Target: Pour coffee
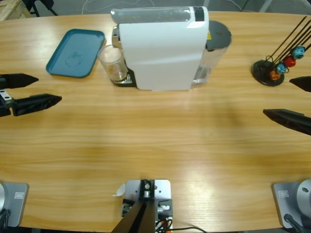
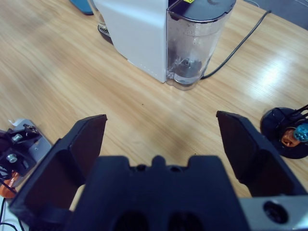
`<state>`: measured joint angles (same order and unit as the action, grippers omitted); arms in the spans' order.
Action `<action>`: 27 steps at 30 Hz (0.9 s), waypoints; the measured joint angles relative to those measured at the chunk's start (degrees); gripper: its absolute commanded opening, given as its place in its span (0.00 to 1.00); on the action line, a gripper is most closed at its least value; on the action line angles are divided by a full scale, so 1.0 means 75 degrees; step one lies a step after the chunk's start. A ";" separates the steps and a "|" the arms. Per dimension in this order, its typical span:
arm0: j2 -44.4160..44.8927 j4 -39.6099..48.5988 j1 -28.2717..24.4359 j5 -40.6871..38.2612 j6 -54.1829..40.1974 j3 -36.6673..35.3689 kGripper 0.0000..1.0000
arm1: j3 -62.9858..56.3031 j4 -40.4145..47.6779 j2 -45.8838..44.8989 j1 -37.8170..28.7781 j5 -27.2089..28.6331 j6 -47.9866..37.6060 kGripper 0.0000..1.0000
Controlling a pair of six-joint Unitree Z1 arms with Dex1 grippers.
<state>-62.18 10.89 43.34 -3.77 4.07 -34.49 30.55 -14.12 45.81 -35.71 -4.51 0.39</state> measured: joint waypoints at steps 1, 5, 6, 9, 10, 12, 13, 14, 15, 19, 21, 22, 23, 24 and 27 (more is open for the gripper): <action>0.0000 0.0000 0.0000 -0.0087 0.0000 0.0001 1.00 | 0.0000 0.0005 0.0000 0.0000 0.0000 0.0000 1.00; 0.0000 0.0000 0.0000 -0.0301 -0.0001 0.0002 1.00 | 0.0000 0.0013 0.0000 0.0000 0.0000 0.0000 1.00; 0.0000 0.0000 0.0000 -0.0323 -0.0001 0.0002 1.00 | 0.0000 0.0013 0.0000 0.0000 0.0000 0.0000 1.00; 0.0000 0.0000 0.0000 -0.0329 -0.0002 0.0002 1.00 | -0.0001 0.0016 0.0001 0.0000 0.0000 0.0000 1.00; 0.0000 0.0000 0.0000 -0.0329 -0.0002 0.0002 1.00 | -0.0001 0.0023 0.0001 0.0000 0.0000 0.0000 1.00; 0.0000 0.0000 0.0000 -0.0329 -0.0002 0.0002 1.00 | -0.0001 0.0025 0.0001 0.0000 0.0000 0.0000 1.00; -0.0001 0.0000 0.0000 -0.0329 -0.0002 0.0002 1.00 | -0.0001 0.0026 0.0001 0.0000 0.0000 -0.0001 1.00; -0.0001 0.0000 0.0000 -0.0329 -0.0002 0.0002 1.00 | -0.0001 0.0027 0.0001 0.0000 0.0000 -0.0005 1.00; -0.0001 0.0000 0.0000 -0.0329 -0.0002 0.0002 1.00 | -0.0001 0.0028 0.0001 0.0000 0.0000 -0.0009 1.00; -0.0012 0.0000 0.0000 -0.0329 -0.0002 0.0002 1.00 | -0.0017 0.0037 0.0026 0.0000 0.0009 -0.0037 1.00; -0.0015 0.0000 0.0000 -0.0329 -0.0002 0.0002 1.00 | -0.0025 0.0041 0.0050 0.0000 0.0036 -0.0055 1.00; -0.0018 0.0000 0.0000 -0.0329 -0.0002 0.0002 1.00 | -0.0025 0.0044 0.0064 0.0000 0.0045 -0.0061 1.00; -0.0024 0.0000 0.0000 -0.0329 -0.0002 0.0002 1.00 | -0.0025 0.0046 0.0077 0.0000 0.0050 -0.0064 1.00; -0.0033 0.0000 0.0000 -0.0329 -0.0002 0.0002 1.00 | -0.0025 0.0046 0.0086 0.0000 0.0055 -0.0067 1.00; -0.0048 0.0000 0.0000 -0.0329 -0.0002 0.0002 1.00 | -0.0026 0.0052 0.0094 0.0000 0.0062 -0.0087 1.00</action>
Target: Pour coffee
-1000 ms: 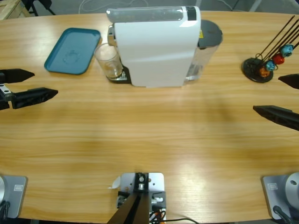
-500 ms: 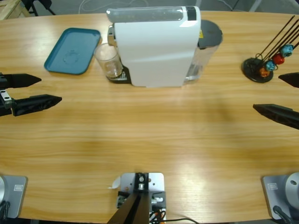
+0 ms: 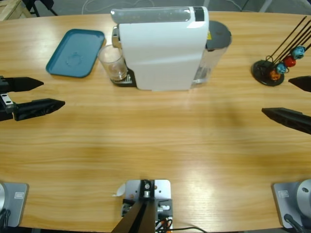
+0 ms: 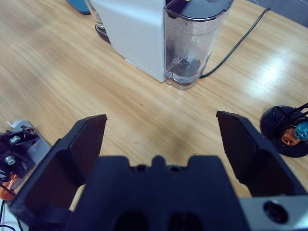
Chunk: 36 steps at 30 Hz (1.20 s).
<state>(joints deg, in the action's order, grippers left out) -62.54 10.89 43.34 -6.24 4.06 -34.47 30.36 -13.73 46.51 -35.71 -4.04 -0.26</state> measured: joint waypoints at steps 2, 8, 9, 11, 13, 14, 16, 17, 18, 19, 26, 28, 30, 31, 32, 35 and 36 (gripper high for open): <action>0.0000 0.0000 0.0000 0.0000 0.0000 0.0000 1.00 | -0.0001 0.0000 0.0000 0.0000 0.0000 -0.0007 1.00; -0.0037 0.0000 0.0000 0.0000 0.0000 0.0000 1.00 | -0.0002 0.0000 0.0000 0.0000 0.0000 -0.0010 1.00; -0.0050 0.0000 0.0000 0.0000 0.0000 0.0000 1.00 | -0.0002 0.0000 0.0000 0.0000 0.0000 -0.0015 1.00; -0.0067 0.0000 0.0000 0.0000 0.0000 0.0000 1.00 | -0.0002 0.0000 0.0000 0.0000 0.0000 -0.0018 1.00; -0.0083 0.0000 0.0000 0.0000 0.0000 0.0000 1.00 | -0.0002 0.0000 0.0000 0.0000 0.0000 -0.0018 1.00; -0.0084 0.0000 0.0000 0.0000 0.0000 0.0000 1.00 | -0.0002 0.0000 0.0000 0.0000 0.0000 -0.0018 1.00; -0.0084 0.0000 0.0000 -0.0001 0.0000 0.0000 1.00 | -0.0003 0.0000 0.0000 0.0000 0.0000 -0.0019 1.00; -0.0084 0.0000 0.0000 -0.0001 0.0000 0.0000 1.00 | -0.0003 0.0000 0.0000 0.0000 0.0000 -0.0019 1.00; -0.0084 0.0000 0.0000 -0.0001 0.0000 0.0000 1.00 | -0.0003 0.0000 0.0000 0.0000 0.0000 -0.0019 1.00; -0.0085 0.0000 0.0000 -0.0001 0.0000 0.0000 1.00 | -0.0003 0.0000 0.0000 0.0000 0.0000 -0.0019 1.00; -0.0225 0.0000 0.0000 -0.0008 -0.0002 0.0000 1.00 | -0.0003 0.0000 0.0000 0.0000 0.0000 -0.0025 1.00; -0.0243 0.0000 0.0000 -0.0010 -0.0002 0.0000 1.00 | -0.0003 0.0000 0.0000 0.0000 0.0000 -0.0025 1.00; -0.0256 0.0000 0.0000 -0.0011 -0.0002 0.0000 1.00 | -0.0004 0.0000 0.0000 0.0000 0.0000 -0.0025 1.00; -0.0259 0.0000 0.0000 -0.0011 -0.0002 0.0000 1.00 | -0.0004 0.0000 0.0000 0.0000 0.0000 -0.0025 1.00; -0.0259 0.0000 0.0000 -0.0011 -0.0003 0.0000 1.00 | -0.0004 0.0000 0.0000 0.0000 0.0000 -0.0025 1.00; -0.0259 0.0000 0.0000 -0.0012 -0.0002 0.0000 1.00 | -0.0004 0.0000 0.0000 0.0000 0.0000 -0.0025 1.00; -0.0260 0.0000 0.0000 -0.0012 -0.0002 0.0000 1.00 | -0.0004 0.0000 0.0000 0.0000 0.0000 -0.0025 1.00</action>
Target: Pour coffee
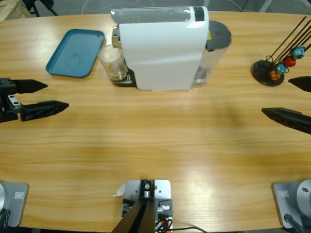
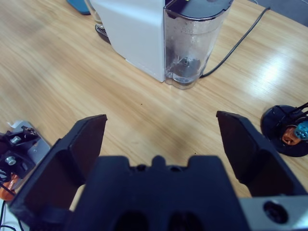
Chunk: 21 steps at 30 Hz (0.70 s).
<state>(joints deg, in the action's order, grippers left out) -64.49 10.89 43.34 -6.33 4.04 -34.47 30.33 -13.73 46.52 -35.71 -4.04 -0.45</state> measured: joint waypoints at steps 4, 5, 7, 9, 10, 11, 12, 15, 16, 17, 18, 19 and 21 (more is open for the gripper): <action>0.0000 0.0000 0.0000 0.0000 0.0000 0.0000 1.00 | 0.0000 0.0000 0.0000 0.0000 0.0000 0.0000 1.00; 0.0000 0.0000 0.0000 0.0000 0.0000 0.0000 1.00 | 0.0000 0.0000 0.0000 0.0000 0.0000 0.0000 1.00; 0.0000 0.0000 0.0000 0.0000 0.0000 0.0000 1.00 | 0.0000 0.0000 0.0000 0.0000 0.0000 0.0000 1.00; -0.0001 0.0000 0.0000 0.0000 0.0000 0.0000 1.00 | 0.0000 0.0000 0.0000 0.0000 0.0000 0.0000 1.00; -0.0001 0.0000 0.0000 0.0000 0.0000 0.0000 1.00 | 0.0000 0.0000 0.0000 0.0000 0.0000 0.0000 1.00; -0.0001 0.0000 0.0000 -0.0001 0.0000 0.0000 1.00 | 0.0000 0.0000 0.0000 0.0000 0.0000 0.0000 1.00; -0.0001 0.0000 0.0000 -0.0001 0.0000 0.0000 1.00 | 0.0000 0.0000 0.0000 0.0000 0.0000 0.0000 1.00; -0.0006 0.0000 0.0000 -0.0001 0.0000 0.0000 1.00 | 0.0000 0.0000 0.0000 0.0000 0.0000 0.0000 1.00; -0.0016 0.0000 0.0000 -0.0001 0.0000 0.0000 1.00 | 0.0000 0.0000 0.0000 0.0000 0.0000 0.0000 1.00; -0.0033 0.0000 0.0000 -0.0001 0.0000 0.0000 1.00 | 0.0000 0.0000 0.0000 0.0000 0.0000 0.0000 1.00; -0.0047 0.0000 0.0000 -0.0001 0.0000 0.0000 1.00 | 0.0000 0.0000 0.0000 0.0000 0.0000 0.0000 1.00; -0.0059 0.0000 0.0000 -0.0001 0.0000 0.0000 1.00 | 0.0000 0.0000 0.0000 0.0000 0.0000 0.0000 1.00; -0.0067 0.0000 0.0000 -0.0001 0.0000 0.0000 1.00 | 0.0000 0.0000 0.0000 0.0000 0.0000 0.0000 1.00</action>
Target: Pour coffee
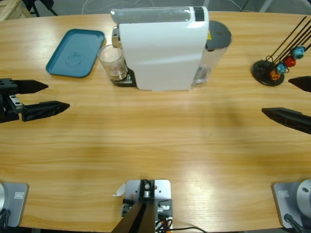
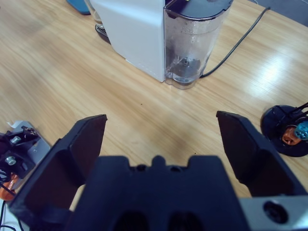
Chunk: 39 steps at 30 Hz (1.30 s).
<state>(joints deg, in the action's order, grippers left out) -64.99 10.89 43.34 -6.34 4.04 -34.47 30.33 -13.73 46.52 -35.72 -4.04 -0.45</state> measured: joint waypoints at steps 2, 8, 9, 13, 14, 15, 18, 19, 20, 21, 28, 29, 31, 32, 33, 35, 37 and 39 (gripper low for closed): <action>0.0000 0.0000 0.0000 0.0000 0.0000 0.0000 1.00 | 0.0000 0.0000 0.0000 0.0000 0.0000 0.0000 1.00; 0.0000 0.0000 0.0000 0.0000 0.0000 0.0000 1.00 | -0.0001 0.0003 0.0005 0.0000 0.0000 -0.0004 1.00; -0.0005 0.0000 0.0000 0.0000 0.0000 -0.0002 1.00 | -0.0002 0.0004 0.0005 0.0000 0.0000 -0.0004 1.00; -0.0096 -0.0106 0.0000 0.0015 0.0000 -0.0047 1.00 | -0.0016 0.0011 0.0012 0.0000 0.0000 -0.0005 1.00; -0.0127 -0.0166 0.0000 0.0015 0.0000 -0.0062 1.00 | -0.0024 0.0015 0.0026 0.0000 0.0000 -0.0005 1.00; -0.0153 -0.0237 0.0000 0.0015 0.0000 -0.0068 1.00 | -0.0032 0.0026 0.0042 0.0000 0.0000 -0.0005 1.00; -0.0273 -0.0599 0.0000 0.0034 0.0000 -0.0068 1.00 | -0.0038 0.0041 0.0071 0.0000 0.0000 -0.0005 1.00; -0.0344 -0.0747 0.0000 0.0034 0.0000 -0.0068 1.00 | -0.0039 0.0048 0.0082 0.0000 0.0000 -0.0005 1.00; -0.0437 -0.0907 -0.0003 0.0035 0.0000 -0.0068 1.00 | -0.0039 0.0055 0.0097 0.0000 0.0000 -0.0005 1.00; -0.0590 -0.1115 -0.0019 0.0035 0.0000 -0.0070 1.00 | -0.0039 0.0065 0.0128 0.0000 0.0000 -0.0005 1.00; -0.2096 -0.2492 -0.0309 -0.0107 -0.0056 -0.0075 1.00 | -0.0039 0.0138 0.0421 0.0000 0.0000 -0.0005 1.00; -0.2266 -0.2651 -0.0361 -0.0219 -0.0095 -0.0075 1.00 | -0.0039 0.0138 0.0426 0.0000 0.0000 -0.0005 1.00; -0.2553 -0.2937 -0.0461 -0.0452 -0.0195 -0.0078 1.00 | -0.0039 0.0138 0.0428 0.0000 0.0000 -0.0006 1.00; -0.2672 -0.3039 -0.0512 -0.0561 -0.0263 -0.0090 1.00 | -0.0039 0.0138 0.0434 0.0000 0.0000 -0.0006 1.00; -0.2791 -0.3110 -0.0562 -0.0693 -0.0344 -0.0146 1.00 | -0.0039 0.0138 0.0447 0.0000 0.0000 -0.0006 1.00; -0.3020 -0.3184 -0.0661 -0.0911 -0.0471 -0.0282 1.00 | -0.0039 0.0139 0.0489 0.0000 0.0000 -0.0006 1.00; -0.3186 -0.3224 -0.0773 -0.1089 -0.0568 -0.0452 1.00 | -0.0039 0.0139 0.0540 0.0000 0.0000 -0.0006 1.00; -0.3357 -0.3244 -0.0900 -0.1195 -0.0667 -0.0589 1.00 | -0.0039 0.0139 0.0583 0.0000 0.0000 -0.0007 1.00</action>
<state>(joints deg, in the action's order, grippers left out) -90.17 -13.44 36.59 -15.30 -0.96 -38.89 30.04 -12.69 50.89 -35.72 -4.04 -0.51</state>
